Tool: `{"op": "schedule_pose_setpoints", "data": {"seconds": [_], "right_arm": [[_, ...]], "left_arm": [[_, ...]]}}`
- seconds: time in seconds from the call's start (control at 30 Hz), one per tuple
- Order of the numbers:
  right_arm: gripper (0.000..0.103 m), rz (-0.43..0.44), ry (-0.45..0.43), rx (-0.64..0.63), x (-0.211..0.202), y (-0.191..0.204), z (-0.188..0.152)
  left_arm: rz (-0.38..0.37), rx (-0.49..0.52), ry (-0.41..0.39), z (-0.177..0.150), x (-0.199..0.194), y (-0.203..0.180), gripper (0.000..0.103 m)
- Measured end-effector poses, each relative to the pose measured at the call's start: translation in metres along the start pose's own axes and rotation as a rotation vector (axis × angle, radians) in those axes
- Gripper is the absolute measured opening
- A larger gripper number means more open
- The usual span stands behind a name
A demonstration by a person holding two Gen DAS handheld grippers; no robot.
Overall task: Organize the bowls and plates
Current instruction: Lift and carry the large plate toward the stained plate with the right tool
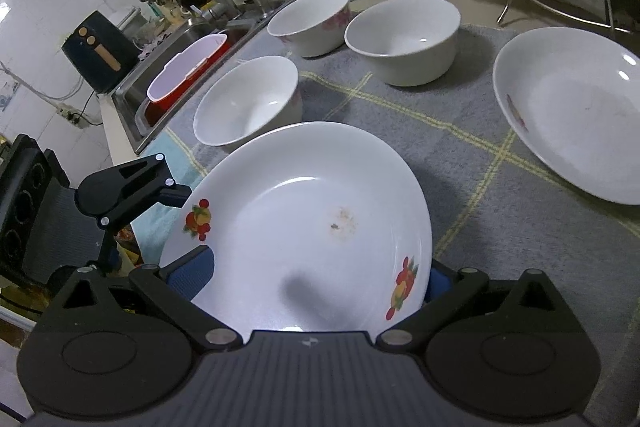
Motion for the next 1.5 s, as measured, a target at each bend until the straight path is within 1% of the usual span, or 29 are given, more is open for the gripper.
{"op": "schedule_pose_setpoints", "data": {"seconds": [0.4, 0.67, 0.97, 1.5], "right_arm": [[0.103, -0.022, -0.035, -0.004, -0.045, -0.018, -0.019], [0.103, -0.051, -0.048, 0.005, -0.074, -0.037, -0.033], [0.103, -0.079, -0.071, 0.028, -0.101, -0.062, -0.047], [0.103, -0.147, -0.127, 0.095, -0.15, -0.114, -0.072]], "left_arm": [[0.0, 0.02, -0.001, 0.025, 0.016, -0.035, 0.102], [-0.025, 0.026, -0.012, 0.042, 0.033, -0.059, 0.102], [-0.052, 0.059, -0.015, 0.066, 0.051, -0.079, 0.102], [-0.116, 0.126, -0.017, 0.117, 0.096, -0.112, 0.102]]}}
Point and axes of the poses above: each gripper's, at about its wrist camera, not at the fingertips, and x roughly the way its jaws point, y to its left, z to its top, the point moved 3 cm from there along x, roughly the way its jaws point, and after that the axes turned 7 degrees about -x, right-handed, at the moved point
